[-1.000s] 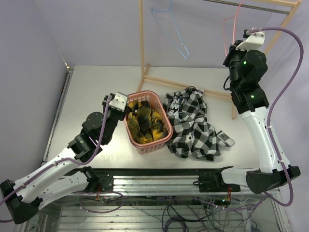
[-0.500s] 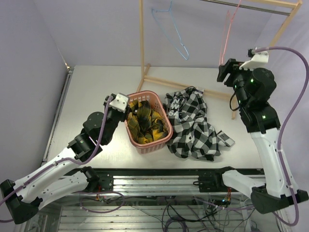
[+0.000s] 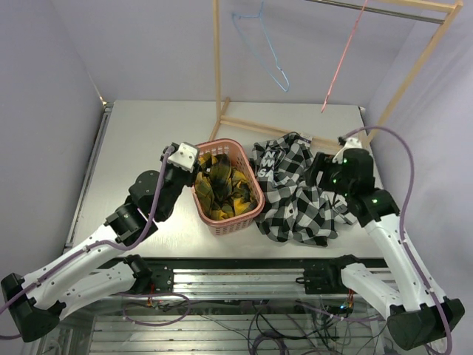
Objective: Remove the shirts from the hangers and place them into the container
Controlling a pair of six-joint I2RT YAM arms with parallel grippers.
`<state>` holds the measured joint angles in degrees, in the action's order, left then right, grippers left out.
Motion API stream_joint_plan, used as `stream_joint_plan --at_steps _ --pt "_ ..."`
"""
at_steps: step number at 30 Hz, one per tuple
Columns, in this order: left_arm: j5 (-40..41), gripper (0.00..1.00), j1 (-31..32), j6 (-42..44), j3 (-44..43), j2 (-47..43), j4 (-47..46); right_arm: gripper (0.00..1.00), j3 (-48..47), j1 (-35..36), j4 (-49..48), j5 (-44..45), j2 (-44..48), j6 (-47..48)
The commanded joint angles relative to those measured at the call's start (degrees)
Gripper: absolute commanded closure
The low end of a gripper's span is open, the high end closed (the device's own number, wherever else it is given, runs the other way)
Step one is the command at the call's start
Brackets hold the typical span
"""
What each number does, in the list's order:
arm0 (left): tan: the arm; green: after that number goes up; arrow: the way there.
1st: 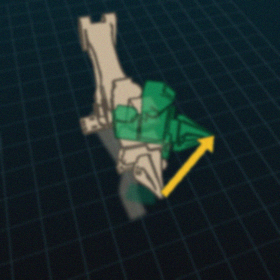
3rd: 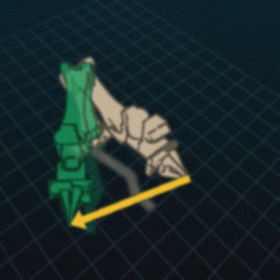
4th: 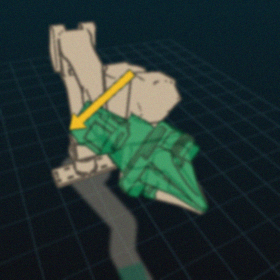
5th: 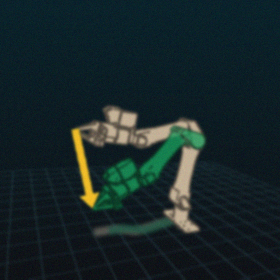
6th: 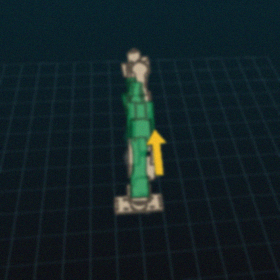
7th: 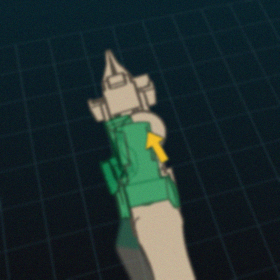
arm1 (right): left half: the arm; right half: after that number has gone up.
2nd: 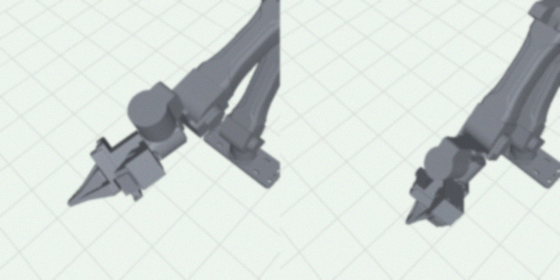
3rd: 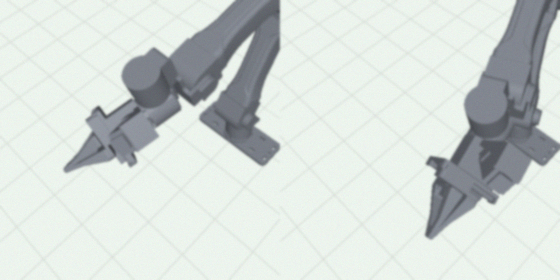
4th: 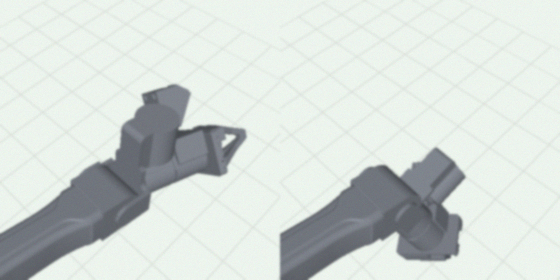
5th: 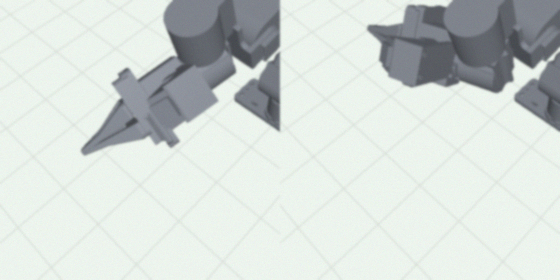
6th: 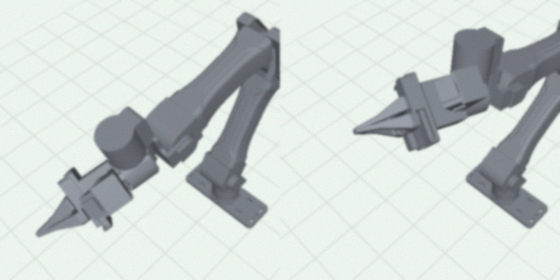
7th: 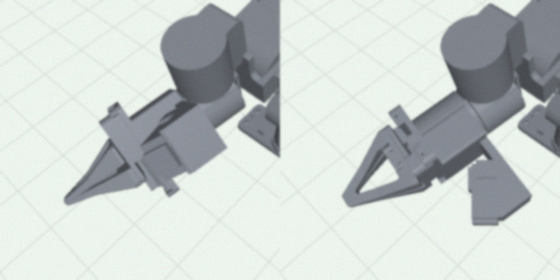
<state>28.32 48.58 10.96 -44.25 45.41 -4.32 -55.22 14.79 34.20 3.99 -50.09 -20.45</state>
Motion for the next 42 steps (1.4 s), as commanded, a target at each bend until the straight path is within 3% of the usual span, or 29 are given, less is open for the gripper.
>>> stream_joint_plan --at_steps 1,17,21,26,37,42 --pt "-0.28 0.49 0.12 -0.91 -1.45 0.54 -0.58 0.28 7.76 -0.27 -0.82 -7.38 0.56 -6.26" --pt "2.97 0.48 0.13 0.44 -0.65 -0.96 -1.45 0.2 13.9 -0.18 -7.66 -10.59 -8.45 -7.11" --pt "3.22 0.49 0.14 0.59 -0.83 -0.67 -1.13 0.11 14.78 -0.13 -10.48 -11.16 -11.61 -7.06" --pt "3.65 0.49 0.18 0.76 -0.84 -0.38 -1.13 0.07 14.44 0.77 -14.19 -10.19 -16.36 -6.83" --pt "4.57 0.49 0.17 1.37 -0.75 0.6 -1.1 0.07 10.87 8.18 -18.09 0.59 -31.58 -7.34" --pt "4.34 0.49 0.18 1.41 -1.13 1.47 -0.61 0.15 11.74 8.6 -21.53 -0.54 -35.54 -8.3"
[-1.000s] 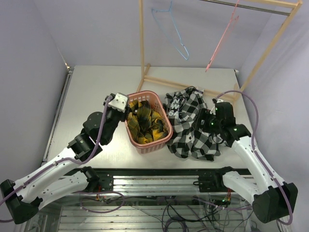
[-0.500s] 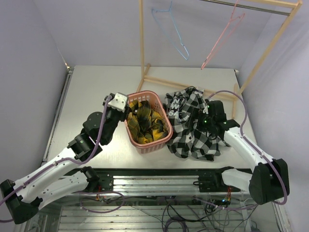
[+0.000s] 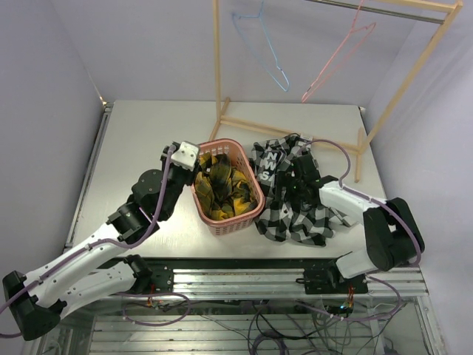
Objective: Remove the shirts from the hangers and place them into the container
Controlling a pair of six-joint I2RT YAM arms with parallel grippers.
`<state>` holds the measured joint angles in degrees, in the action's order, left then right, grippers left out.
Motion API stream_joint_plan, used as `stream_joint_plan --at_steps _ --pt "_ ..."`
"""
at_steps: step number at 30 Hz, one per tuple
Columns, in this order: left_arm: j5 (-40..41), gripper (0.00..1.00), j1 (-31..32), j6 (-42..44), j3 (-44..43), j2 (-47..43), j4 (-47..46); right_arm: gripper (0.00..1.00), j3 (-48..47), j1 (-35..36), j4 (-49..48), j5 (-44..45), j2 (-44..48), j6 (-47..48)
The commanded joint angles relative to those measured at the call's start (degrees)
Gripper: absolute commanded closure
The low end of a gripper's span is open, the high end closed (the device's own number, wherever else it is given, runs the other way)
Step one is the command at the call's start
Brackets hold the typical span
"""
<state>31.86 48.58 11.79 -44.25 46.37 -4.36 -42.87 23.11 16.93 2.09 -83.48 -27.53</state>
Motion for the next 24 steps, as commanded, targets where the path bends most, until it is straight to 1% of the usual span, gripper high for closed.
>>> stream_joint_plan --at_steps 1,6,7,8,9,12,14,20,24 --pt "0.88 0.49 0.18 0.55 -1.14 0.64 -0.56 0.2 -0.48 0.31 -4.73 1.12 -2.72 -1.09" --pt "0.35 0.49 0.14 0.3 -1.21 1.24 -0.49 0.54 0.28 0.28 -6.79 -1.8 -5.82 0.49" --pt "0.32 0.49 0.14 0.08 -1.27 1.44 -0.41 0.63 0.33 0.33 -6.93 -2.25 -6.03 0.8" --pt "0.31 0.49 0.14 -0.12 -1.42 1.56 -0.31 0.67 0.41 0.27 -6.91 -2.84 -6.11 1.15" --pt "0.25 0.49 0.18 -0.25 -1.46 1.68 -0.18 0.75 0.53 0.27 -6.97 -3.72 -5.88 1.65" --pt "0.0 0.49 0.11 -0.39 -1.62 1.64 -0.12 0.87 1.68 0.94 -7.88 -6.16 -2.22 2.94" --pt "0.05 0.49 0.11 -0.46 -1.52 1.47 -0.33 1.0 1.57 1.63 -6.73 -5.66 1.67 3.42" --pt "-0.66 0.49 0.12 -0.96 -1.71 1.44 -0.16 1.0 -4.78 3.43 4.16 1.9 14.12 4.74" --pt "-0.84 0.49 0.14 -1.3 -1.98 1.5 0.24 1.0 -10.91 4.43 8.39 3.84 22.5 5.73"
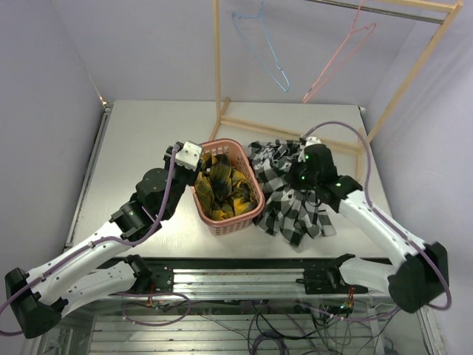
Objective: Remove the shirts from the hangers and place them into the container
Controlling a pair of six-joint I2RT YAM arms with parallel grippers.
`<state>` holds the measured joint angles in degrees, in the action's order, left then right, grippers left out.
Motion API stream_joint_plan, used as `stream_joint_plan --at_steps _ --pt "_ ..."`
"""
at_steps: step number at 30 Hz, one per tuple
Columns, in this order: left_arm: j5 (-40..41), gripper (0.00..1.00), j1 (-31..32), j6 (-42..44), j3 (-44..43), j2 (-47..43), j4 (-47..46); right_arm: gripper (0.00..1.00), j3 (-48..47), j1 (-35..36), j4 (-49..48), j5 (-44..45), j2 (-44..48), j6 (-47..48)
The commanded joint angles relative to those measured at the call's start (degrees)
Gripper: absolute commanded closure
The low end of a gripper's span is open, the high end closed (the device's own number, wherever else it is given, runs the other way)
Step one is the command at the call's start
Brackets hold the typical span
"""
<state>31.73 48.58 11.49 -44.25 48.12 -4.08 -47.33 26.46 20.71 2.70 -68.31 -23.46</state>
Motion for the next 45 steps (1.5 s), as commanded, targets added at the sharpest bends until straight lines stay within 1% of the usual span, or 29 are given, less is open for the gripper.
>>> stream_joint_plan --at_steps 1,4,8,11,14,17,20,25,29,37,45 --pt "-0.72 0.49 0.16 -1.02 -1.98 -0.36 -0.05 1.0 -8.76 1.32 5.38 3.19 8.87 1.93" --pt "-0.48 0.49 0.2 -1.0 -1.72 -0.8 -0.42 1.0 -14.67 1.47 6.63 1.42 12.64 2.92" --pt "-0.19 0.49 0.11 -1.1 -1.78 -1.07 -0.4 1.0 -24.39 5.28 8.55 -1.82 13.32 4.41" --pt "-0.52 0.49 0.18 -1.35 -1.8 -1.18 -0.49 1.0 -35.05 7.09 11.14 -2.84 10.3 6.25" --pt "-0.52 0.49 0.2 -1.51 -1.79 -1.35 -0.41 1.0 -46.44 7.62 13.64 -7.3 4.79 8.14" --pt "-0.15 0.49 0.19 -1.32 -1.81 -1.63 -0.41 1.0 -56.1 7.97 12.73 -13.39 0.05 8.42" --pt "0.62 0.49 0.15 -0.97 -1.52 -2.12 -0.71 1.0 -62.64 8.7 10.79 -17.59 -3.9 8.18" --pt "1.64 0.48 0.16 -0.51 -1.15 -2.17 -1.19 1.0 -74.84 9.37 9.05 -20.27 -9.27 9.09" --pt "1.76 0.49 0.11 -0.41 -1.35 -1.72 -0.87 1.0 -84.26 9.32 7.59 -24.57 -13.39 7.3" --pt "2.56 0.49 0.19 0.02 -0.89 -1.65 -1.41 1.0 -94.4 9.36 0.78 -28.18 -15.9 4.3" --pt "3.21 0.49 0.09 0.27 -0.67 -1.89 -1.64 1.0 -95.18 9.08 -8.69 -27.56 -12.29 2.76"
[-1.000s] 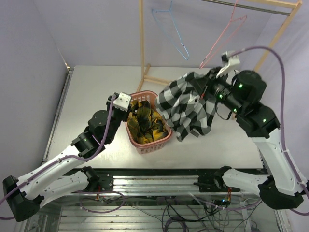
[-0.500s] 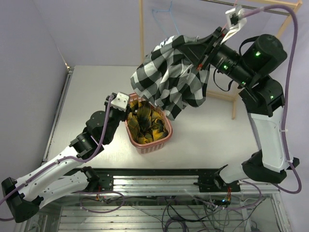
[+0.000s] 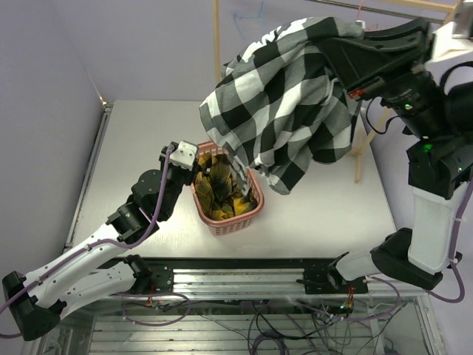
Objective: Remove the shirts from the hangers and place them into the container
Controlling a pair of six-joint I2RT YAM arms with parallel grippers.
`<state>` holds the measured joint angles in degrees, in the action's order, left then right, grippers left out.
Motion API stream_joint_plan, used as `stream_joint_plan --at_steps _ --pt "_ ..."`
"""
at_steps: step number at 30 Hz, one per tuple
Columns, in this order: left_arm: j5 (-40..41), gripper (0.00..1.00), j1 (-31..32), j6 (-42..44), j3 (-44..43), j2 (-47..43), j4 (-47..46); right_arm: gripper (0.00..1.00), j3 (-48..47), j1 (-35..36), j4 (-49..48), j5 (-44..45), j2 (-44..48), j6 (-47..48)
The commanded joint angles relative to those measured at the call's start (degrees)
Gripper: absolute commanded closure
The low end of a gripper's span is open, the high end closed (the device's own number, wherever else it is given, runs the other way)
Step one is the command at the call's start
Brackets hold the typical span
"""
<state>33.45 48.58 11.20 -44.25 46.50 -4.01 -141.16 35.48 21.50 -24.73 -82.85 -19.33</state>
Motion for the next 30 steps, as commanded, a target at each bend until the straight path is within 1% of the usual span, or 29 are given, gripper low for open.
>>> stream_joint_plan --at_steps 1,5,11,13,15,17,20,22,24,26,27,30 --pt "1.53 0.49 0.17 0.57 -0.74 -0.35 -1.7 1.0 -1.09 0.05 -10.13 -0.44 2.47 -1.61" --pt "1.99 0.49 0.12 0.65 -0.76 -1.19 -1.68 1.0 1.64 -0.08 -7.83 -1.02 1.92 -1.84" --pt "4.04 0.48 0.14 0.62 0.13 -3.59 -3.18 1.0 16.21 -0.06 -4.07 -1.19 3.08 -0.66" --pt "5.28 0.48 0.12 0.55 0.45 -4.37 -3.81 1.0 18.94 -0.06 -2.64 0.2 3.16 0.35" --pt "6.74 0.48 0.11 0.53 0.77 -5.01 -4.49 1.0 19.64 -0.03 -1.45 1.22 2.55 1.4" --pt "9.58 0.48 0.13 0.58 1.11 -5.69 -5.32 1.0 18.78 -0.04 -0.32 2.16 1.53 2.36" --pt "16.26 0.48 0.09 1.1 2.38 -7.4 -7.83 1.0 14.81 -0.06 1.33 2.85 -0.8 3.68" --pt "20.08 0.48 0.07 1.59 3.1 -8.53 -9.52 1.0 12.11 -0.07 2.36 2.42 -2.77 4.19" --pt "24.01 0.48 0.09 1.82 3.58 -9.65 -11.23 1.0 11.33 -0.06 3.34 0.95 -4.33 4.02" --pt "26.24 0.48 0.03 2.33 4.25 -10.49 -13.02 1.0 13.28 -0.02 3.68 -0.27 -4.78 3.58" --pt "28.64 0.48 0.1 2.62 4.66 -10.92 -14.04 1.0 15.45 -0.06 3.34 -0.9 -4.36 3.3" --pt "31.17 0.48 0.06 3.54 6.11 -12.58 -16.98 1.0 23.84 -0.07 0.92 -3.03 -2.18 2.03"
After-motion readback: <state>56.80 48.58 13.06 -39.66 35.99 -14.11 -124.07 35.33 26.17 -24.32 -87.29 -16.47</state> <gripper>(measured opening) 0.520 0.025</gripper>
